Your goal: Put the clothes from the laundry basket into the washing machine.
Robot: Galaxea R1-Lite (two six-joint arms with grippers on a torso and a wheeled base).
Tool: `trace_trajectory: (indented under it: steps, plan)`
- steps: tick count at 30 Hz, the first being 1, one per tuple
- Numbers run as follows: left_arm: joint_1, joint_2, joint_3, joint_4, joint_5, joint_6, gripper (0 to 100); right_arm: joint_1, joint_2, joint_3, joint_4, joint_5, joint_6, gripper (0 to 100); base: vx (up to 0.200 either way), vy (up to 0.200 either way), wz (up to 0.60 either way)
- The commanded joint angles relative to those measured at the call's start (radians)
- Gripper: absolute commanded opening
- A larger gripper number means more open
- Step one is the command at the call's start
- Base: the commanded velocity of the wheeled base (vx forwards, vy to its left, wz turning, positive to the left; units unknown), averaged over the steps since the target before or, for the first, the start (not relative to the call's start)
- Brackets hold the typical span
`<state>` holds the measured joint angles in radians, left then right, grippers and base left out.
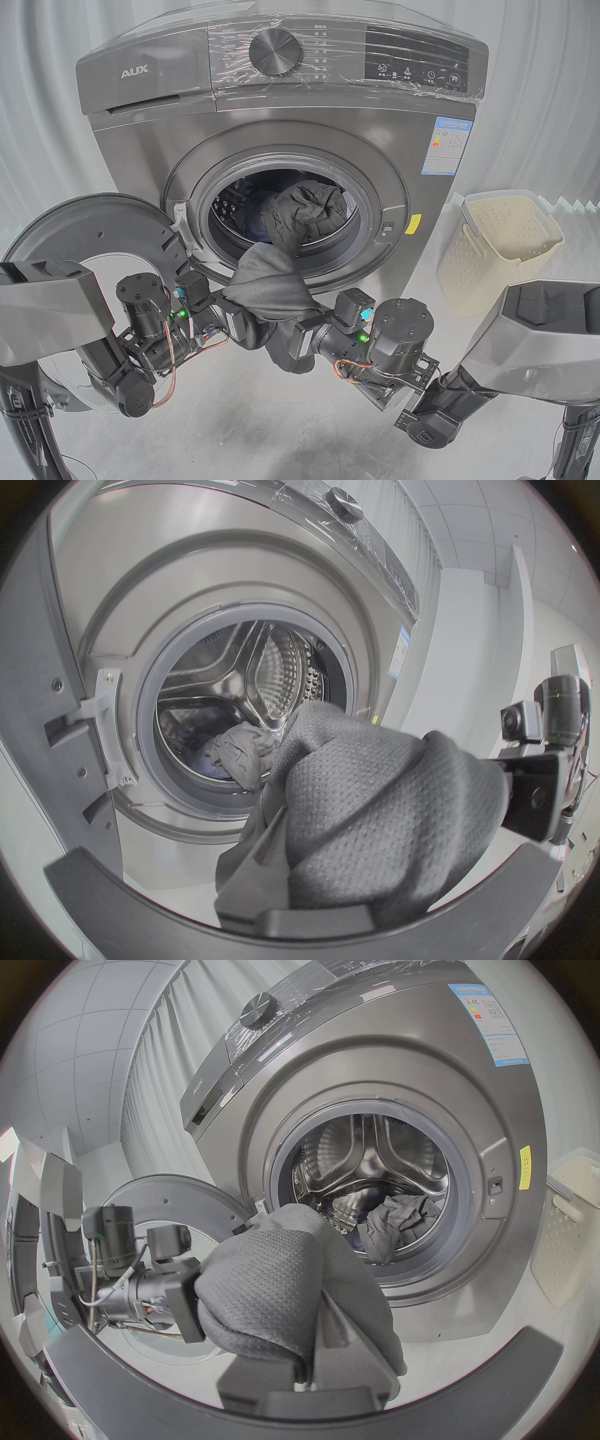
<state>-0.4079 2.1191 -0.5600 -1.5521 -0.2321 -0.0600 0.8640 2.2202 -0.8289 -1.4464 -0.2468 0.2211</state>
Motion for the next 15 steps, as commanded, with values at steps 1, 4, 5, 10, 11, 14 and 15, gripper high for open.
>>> trace_trajectory:
  steps: [1, 4, 5, 10, 11, 14, 15]
  plan:
    - [-0.005, -0.031, 0.005, -0.003, -0.001, -0.003, 0, 0.0, 0.004, 0.004, -0.002, 0.0, 0.0, 0, 0.0, 0.0, 0.0]
    - [-0.009, -0.033, 0.006, -0.003, -0.001, -0.003, 0, 0.0, 0.001, 0.005, -0.002, 0.001, 0.0, 100, 0.0, 0.0, 0.0]
    - [-0.012, -0.033, 0.006, -0.003, -0.001, -0.003, 0, 0.0, -0.005, 0.008, -0.002, 0.0, 0.001, 100, 0.0, 0.0, 0.0]
    - [-0.009, -0.061, 0.022, -0.003, -0.003, -0.003, 0, 0.027, -0.06, 0.225, -0.014, 0.026, -0.042, 100, 0.0, 0.0, 0.0]
    - [-0.008, -0.067, 0.031, -0.003, -0.006, -0.003, 0, 0.039, -0.068, 0.281, -0.016, 0.043, -0.052, 100, 0.0, 0.0, 0.0]
    - [-0.009, -0.088, 0.04, -0.002, -0.007, -0.004, 0, 0.079, -0.099, 0.424, -0.025, 0.104, -0.072, 100, 0.0, 0.0, 0.0]
    - [-0.009, -0.091, 0.042, -0.002, -0.009, -0.004, 0, 0.085, -0.108, 0.441, -0.029, 0.112, -0.072, 100, 0.0, 0.0, 0.0]
